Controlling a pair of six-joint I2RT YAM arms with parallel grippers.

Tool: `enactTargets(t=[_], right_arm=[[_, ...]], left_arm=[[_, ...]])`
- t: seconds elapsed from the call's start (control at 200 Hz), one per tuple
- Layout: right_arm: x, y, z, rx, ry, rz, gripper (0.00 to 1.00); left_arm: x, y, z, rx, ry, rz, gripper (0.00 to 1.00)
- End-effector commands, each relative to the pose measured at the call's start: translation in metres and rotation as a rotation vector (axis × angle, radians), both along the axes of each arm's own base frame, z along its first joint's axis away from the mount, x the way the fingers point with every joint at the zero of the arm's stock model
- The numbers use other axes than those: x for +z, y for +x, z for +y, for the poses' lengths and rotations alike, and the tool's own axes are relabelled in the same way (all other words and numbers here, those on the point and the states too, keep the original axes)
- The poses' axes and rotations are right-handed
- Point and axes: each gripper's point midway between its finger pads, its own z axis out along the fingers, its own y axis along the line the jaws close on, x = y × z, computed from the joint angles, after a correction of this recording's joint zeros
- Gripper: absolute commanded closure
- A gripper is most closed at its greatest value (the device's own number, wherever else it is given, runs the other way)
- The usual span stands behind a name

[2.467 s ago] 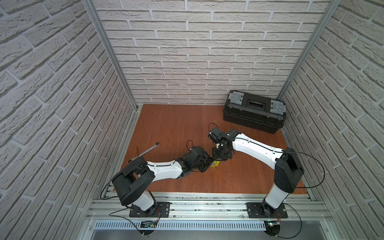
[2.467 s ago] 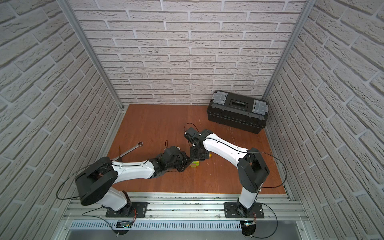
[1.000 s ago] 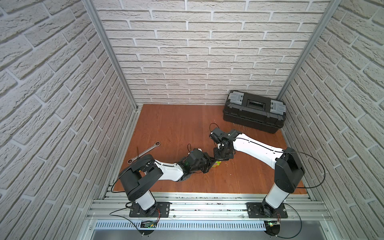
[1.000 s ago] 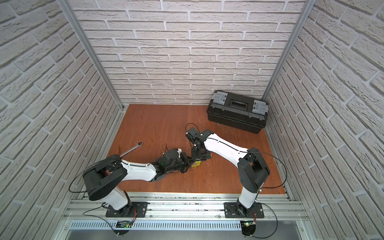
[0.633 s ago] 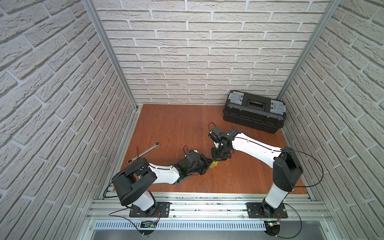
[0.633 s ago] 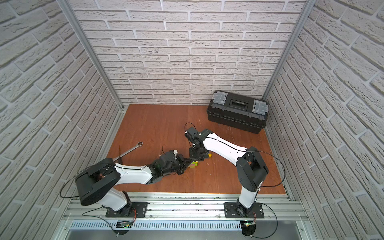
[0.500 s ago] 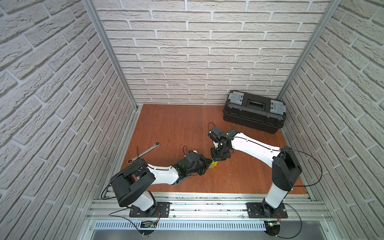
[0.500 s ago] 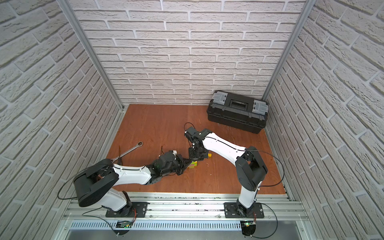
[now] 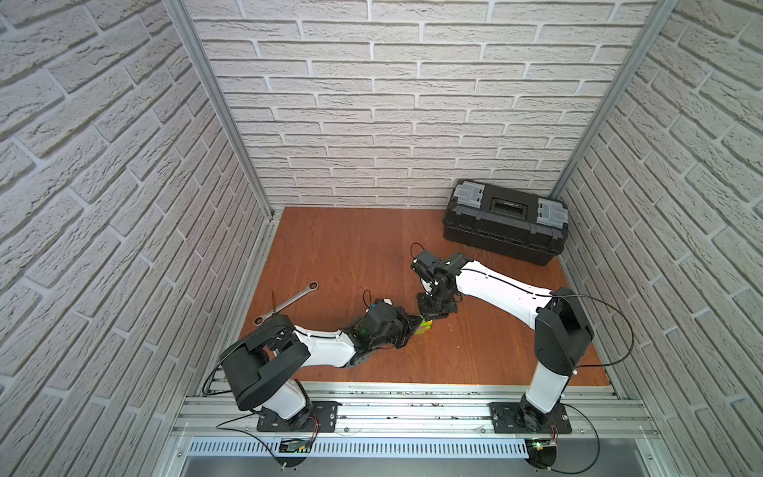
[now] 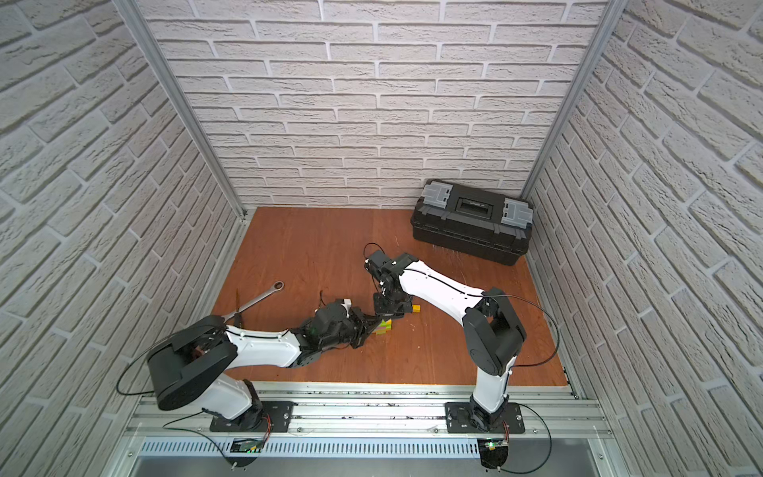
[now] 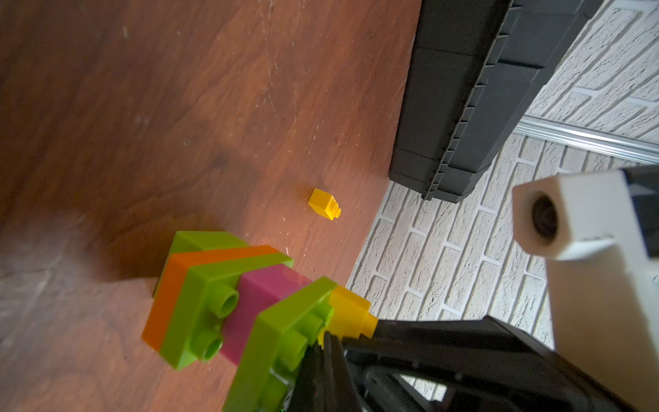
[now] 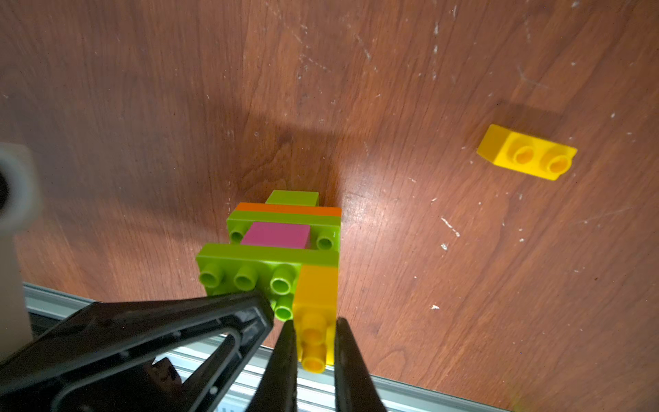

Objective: Assemble a carrot with lego
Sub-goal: Assemble the lego brick with the lego brick, then adjust the lego brick at the center of the board.

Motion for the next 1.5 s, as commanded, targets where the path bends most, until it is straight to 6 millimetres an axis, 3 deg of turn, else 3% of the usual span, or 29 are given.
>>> enactTargets(t=[0.0,0.14,0.26,0.345,0.615,0.78,0.88,1.05,1.285,1.495], right_arm=[[-0.029,-0.01,0.005,0.024,-0.017,0.075,0.92],[-0.016,-0.006,0.008,0.023,0.006,0.049,0.75],[0.003,-0.001,0.011,0.026,0.031,0.011,0.56],[0.019,0.003,0.012,0.031,0.044,-0.019,0.47],[0.073,0.016,0.002,-0.006,0.134,-0.112,0.41],[0.095,0.031,-0.024,-0.07,0.212,-0.184,0.42],[0.089,0.046,-0.052,-0.061,0.195,-0.22,0.43],[0.058,0.065,-0.089,0.038,0.076,-0.234,0.44],[0.03,0.081,-0.084,0.043,0.128,-0.189,0.44],[0.002,0.095,-0.095,0.02,0.085,-0.144,0.44]], left_arm=[[-0.074,-0.029,0.035,-0.014,0.234,0.162,1.0],[-0.073,-0.028,0.035,-0.015,0.234,0.16,1.0],[-0.072,-0.028,0.034,-0.018,0.233,0.155,1.0],[-0.071,-0.027,0.034,-0.017,0.233,0.153,1.0],[-0.057,-0.023,0.032,-0.042,0.274,0.117,1.0],[-0.032,-0.015,0.034,-0.059,0.337,0.052,1.0],[-0.01,-0.009,0.038,-0.064,0.383,-0.008,1.0],[0.022,0.001,0.051,-0.05,0.449,-0.096,1.0],[0.029,0.009,0.053,-0.051,0.458,-0.103,0.96],[0.043,0.012,0.059,-0.035,0.481,-0.144,0.96]])
